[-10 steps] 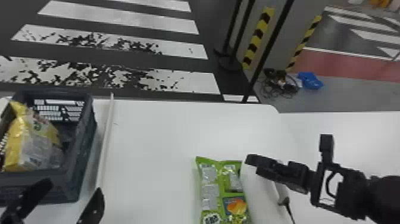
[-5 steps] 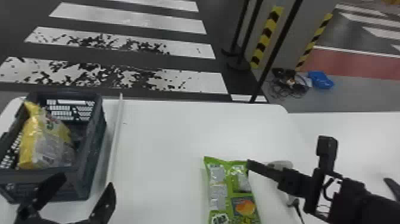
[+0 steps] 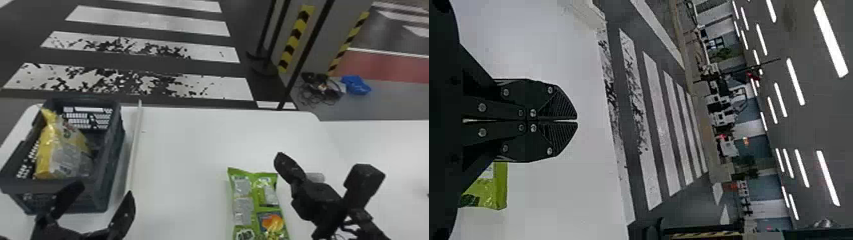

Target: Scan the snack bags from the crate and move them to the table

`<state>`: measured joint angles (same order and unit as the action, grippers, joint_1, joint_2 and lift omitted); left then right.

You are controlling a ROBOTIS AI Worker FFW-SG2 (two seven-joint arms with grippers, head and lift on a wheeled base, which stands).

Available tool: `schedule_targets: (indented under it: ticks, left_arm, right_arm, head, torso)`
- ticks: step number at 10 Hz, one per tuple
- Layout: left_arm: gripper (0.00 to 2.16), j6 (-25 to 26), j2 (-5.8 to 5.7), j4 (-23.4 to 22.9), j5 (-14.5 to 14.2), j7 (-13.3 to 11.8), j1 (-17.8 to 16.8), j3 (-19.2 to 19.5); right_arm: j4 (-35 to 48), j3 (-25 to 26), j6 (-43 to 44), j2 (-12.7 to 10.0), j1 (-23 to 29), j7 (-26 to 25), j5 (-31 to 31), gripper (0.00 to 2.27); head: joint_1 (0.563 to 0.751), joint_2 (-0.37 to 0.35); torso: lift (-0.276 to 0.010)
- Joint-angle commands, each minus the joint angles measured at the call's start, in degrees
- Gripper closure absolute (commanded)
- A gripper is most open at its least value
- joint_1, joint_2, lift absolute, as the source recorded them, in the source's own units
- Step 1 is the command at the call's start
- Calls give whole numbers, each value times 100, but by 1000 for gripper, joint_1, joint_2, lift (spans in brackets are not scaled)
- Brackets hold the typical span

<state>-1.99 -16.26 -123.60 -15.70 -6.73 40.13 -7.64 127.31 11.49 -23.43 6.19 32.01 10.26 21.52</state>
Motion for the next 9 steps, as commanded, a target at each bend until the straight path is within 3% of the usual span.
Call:
schedule_targets:
  ticks: [1, 9]
  left_arm:
    - [9, -16, -26, -15, -39, 14, -14, 26]
    - [12, -139, -26, 46, -215, 49, -58, 184]
  right_arm:
    - [-145, -349, 905, -74, 262, -103, -395, 2243]
    - [-1780, -1088, 2540, -100, 394, -156, -755, 2243]
  head:
    - [695, -180]
    - [695, -91]
  torso:
    - [-95]
    - [-95]
